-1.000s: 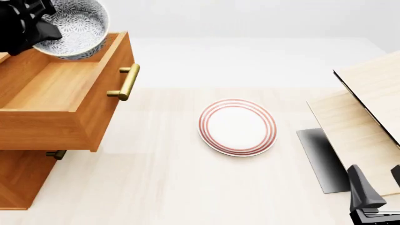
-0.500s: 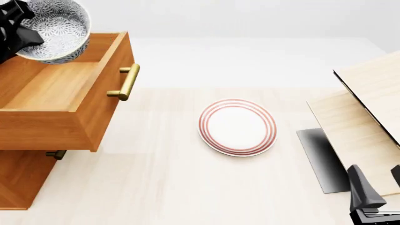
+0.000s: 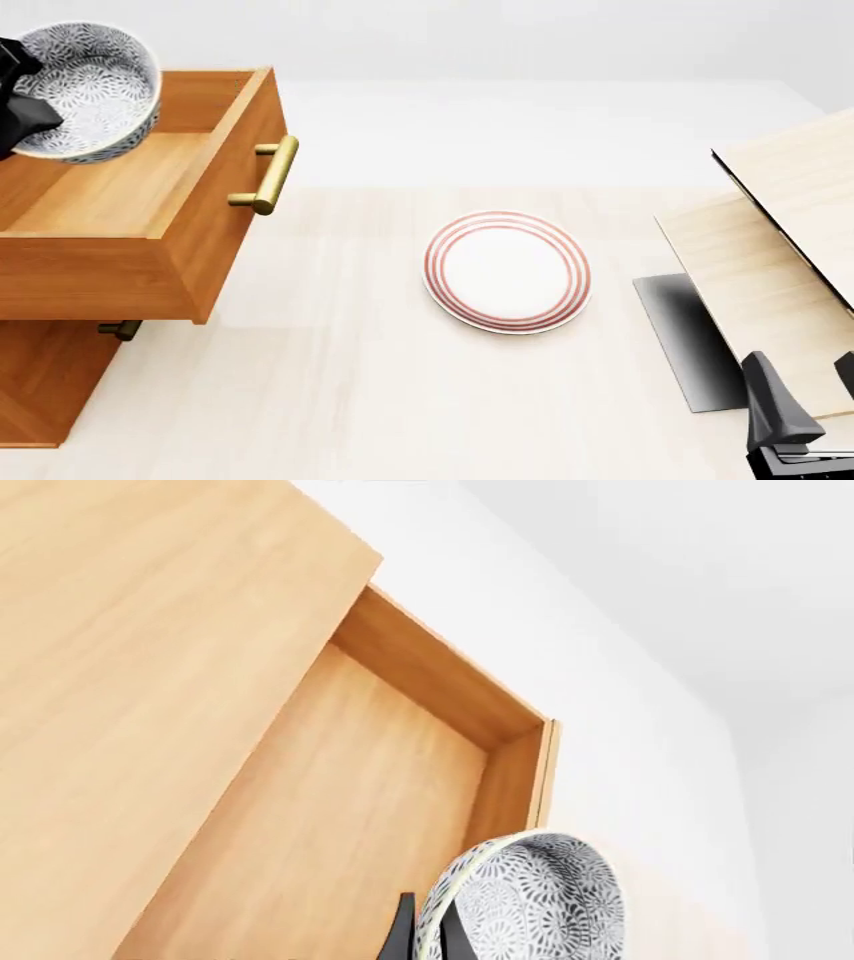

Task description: Open the top drawer of the cabinet and put the bowl in it.

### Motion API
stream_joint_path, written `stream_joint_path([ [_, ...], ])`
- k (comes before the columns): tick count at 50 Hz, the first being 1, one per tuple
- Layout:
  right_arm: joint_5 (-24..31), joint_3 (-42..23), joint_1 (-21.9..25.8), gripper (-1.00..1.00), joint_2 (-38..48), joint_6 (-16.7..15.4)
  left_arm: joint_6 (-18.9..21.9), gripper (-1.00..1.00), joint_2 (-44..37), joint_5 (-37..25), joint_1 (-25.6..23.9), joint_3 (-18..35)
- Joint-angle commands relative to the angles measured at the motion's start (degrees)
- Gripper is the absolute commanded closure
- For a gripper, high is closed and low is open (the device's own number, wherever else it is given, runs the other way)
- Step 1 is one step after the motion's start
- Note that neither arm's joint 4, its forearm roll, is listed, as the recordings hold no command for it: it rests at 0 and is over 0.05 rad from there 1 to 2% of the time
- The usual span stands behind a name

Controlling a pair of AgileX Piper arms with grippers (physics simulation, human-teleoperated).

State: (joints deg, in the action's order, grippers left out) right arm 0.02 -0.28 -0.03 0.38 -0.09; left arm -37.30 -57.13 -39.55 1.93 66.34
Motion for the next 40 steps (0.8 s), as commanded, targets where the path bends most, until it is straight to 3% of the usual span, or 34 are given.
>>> stream_joint_path([
  [1,0.0,0.0,0.0,-1.00,0.0,0.0,-1.5,1.00,1.1,1.9,1.6,-2.5],
  [13,0.0,0.0,0.0,-1.00,0.0,0.0,-2.5,1.00,-0.1,3.9,2.3,-4.3],
  [40,0.0,0.0,0.0,-1.00,0.0,0.0,-2.6,1.00,-11.6,9.2,2.4,0.2],
])
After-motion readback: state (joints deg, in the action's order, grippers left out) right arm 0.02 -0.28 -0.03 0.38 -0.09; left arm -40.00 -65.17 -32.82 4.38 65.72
